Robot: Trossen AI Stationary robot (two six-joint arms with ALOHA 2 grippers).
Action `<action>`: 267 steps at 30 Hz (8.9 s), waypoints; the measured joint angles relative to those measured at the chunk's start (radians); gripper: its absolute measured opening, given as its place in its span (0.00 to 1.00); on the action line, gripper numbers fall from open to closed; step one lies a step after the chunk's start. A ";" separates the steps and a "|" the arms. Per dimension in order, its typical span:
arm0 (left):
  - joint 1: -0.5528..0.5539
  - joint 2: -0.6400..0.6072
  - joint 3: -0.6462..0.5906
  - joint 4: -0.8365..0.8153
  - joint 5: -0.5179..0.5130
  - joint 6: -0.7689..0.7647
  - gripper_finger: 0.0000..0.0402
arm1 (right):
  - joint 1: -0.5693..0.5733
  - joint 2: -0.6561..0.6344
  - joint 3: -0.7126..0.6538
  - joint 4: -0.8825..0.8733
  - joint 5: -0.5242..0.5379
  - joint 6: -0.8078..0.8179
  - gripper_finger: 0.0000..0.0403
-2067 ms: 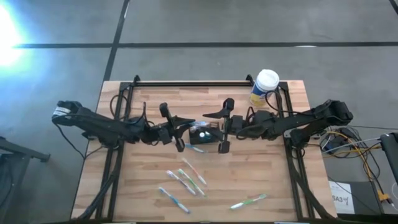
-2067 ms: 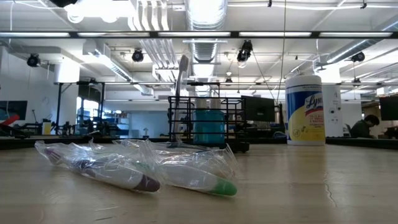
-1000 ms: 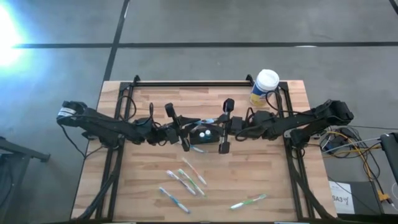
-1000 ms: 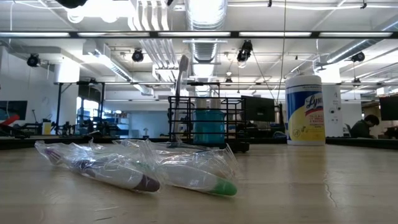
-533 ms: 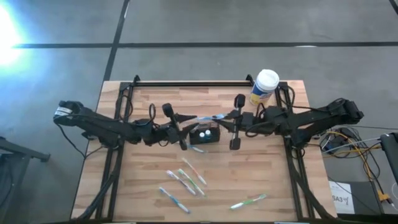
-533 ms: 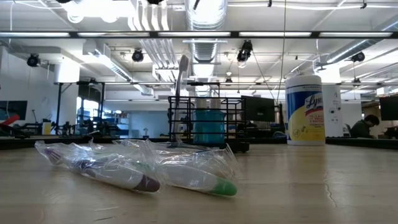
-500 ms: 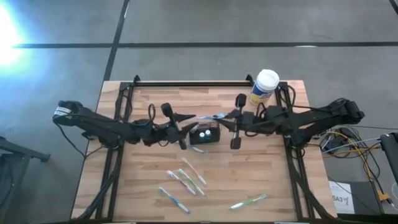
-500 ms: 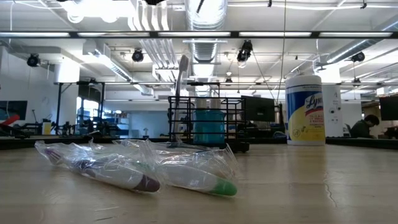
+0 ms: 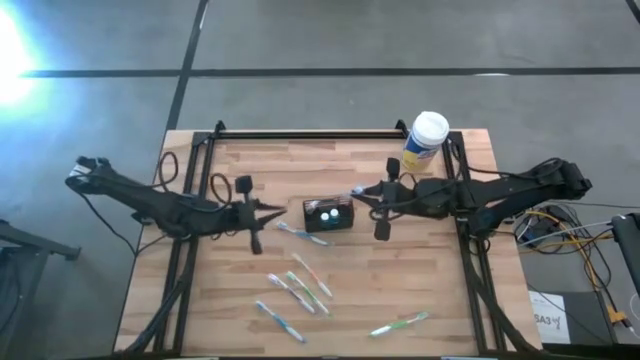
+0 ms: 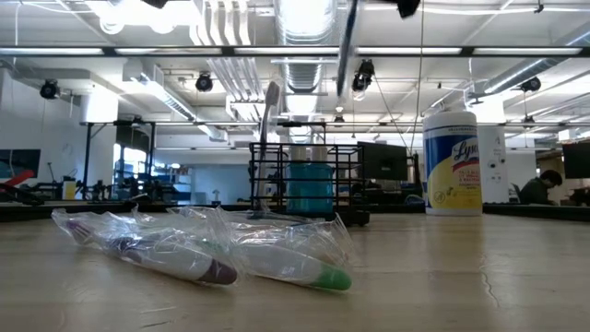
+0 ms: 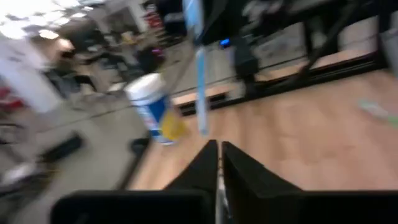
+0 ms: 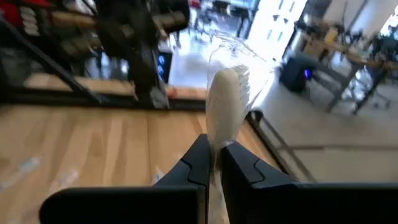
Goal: Pick & Place toothbrushing station
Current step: Put the right blue toothbrush into the black wire organizer, then put the bottom green toothbrush into the black wire organizer
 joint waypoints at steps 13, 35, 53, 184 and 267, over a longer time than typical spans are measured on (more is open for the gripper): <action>-0.033 -0.230 -0.237 0.121 0.087 -0.107 0.02 | -0.107 0.002 -0.156 0.103 -0.006 0.143 0.03; -0.033 -0.320 -0.300 0.128 0.087 -0.158 0.03 | -0.142 0.225 -0.158 0.204 -0.010 0.231 0.03; -0.033 -0.322 -0.300 0.084 0.086 -0.150 0.02 | -0.141 0.388 -0.157 0.293 -0.011 0.234 0.13; -0.020 -0.149 -0.259 0.236 0.335 -0.410 0.07 | 0.519 0.900 1.040 -1.590 0.586 0.238 0.03; 0.273 0.237 0.210 -0.134 0.653 -0.273 0.04 | 0.304 0.920 1.123 -0.895 0.966 -0.723 0.19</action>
